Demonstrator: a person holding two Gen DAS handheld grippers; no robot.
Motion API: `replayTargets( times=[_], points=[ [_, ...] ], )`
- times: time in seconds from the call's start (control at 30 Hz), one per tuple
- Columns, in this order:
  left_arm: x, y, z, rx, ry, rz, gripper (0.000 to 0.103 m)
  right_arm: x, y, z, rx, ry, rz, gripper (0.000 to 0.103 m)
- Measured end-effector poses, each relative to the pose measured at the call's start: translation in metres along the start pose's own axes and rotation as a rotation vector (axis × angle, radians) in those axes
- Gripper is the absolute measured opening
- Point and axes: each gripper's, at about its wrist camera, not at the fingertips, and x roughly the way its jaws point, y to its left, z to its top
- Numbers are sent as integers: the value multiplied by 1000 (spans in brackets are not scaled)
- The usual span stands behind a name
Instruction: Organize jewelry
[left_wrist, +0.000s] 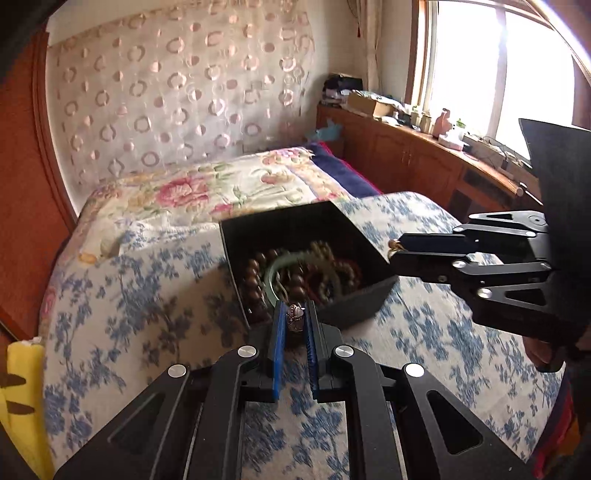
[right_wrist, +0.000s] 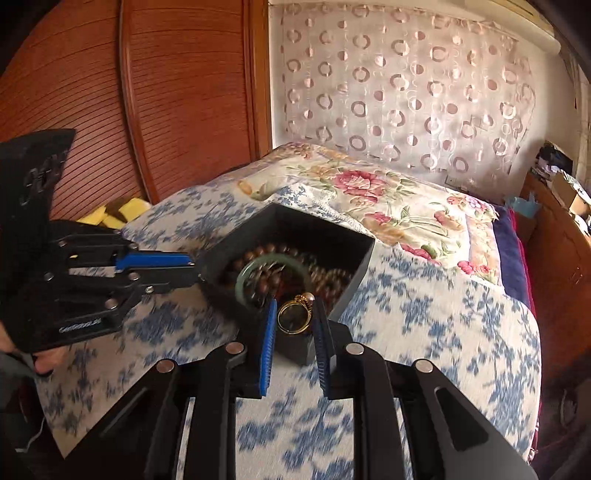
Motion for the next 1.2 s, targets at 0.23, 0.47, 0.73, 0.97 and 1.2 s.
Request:
replayTargets(
  times=[0.23, 0.47, 0.73, 0.97, 1.2],
  points=[
    [13, 19, 14, -41, 2, -15, 9, 13, -9, 14, 55, 3, 12, 22],
    [20, 23, 18, -54, -2, -13, 9, 8, -10, 11, 74, -16, -2, 22],
    [14, 15, 23, -46, -37, 7, 34, -8, -13, -7, 76, -24, -19, 22],
    [-10, 6, 11, -38, -64, 49, 55, -41, -13, -24, 115, -77, -38, 22],
    [-47, -5, -8, -48, -114, 134, 87, -83, -1, -41, 151, -145, -58, 41]
  ],
)
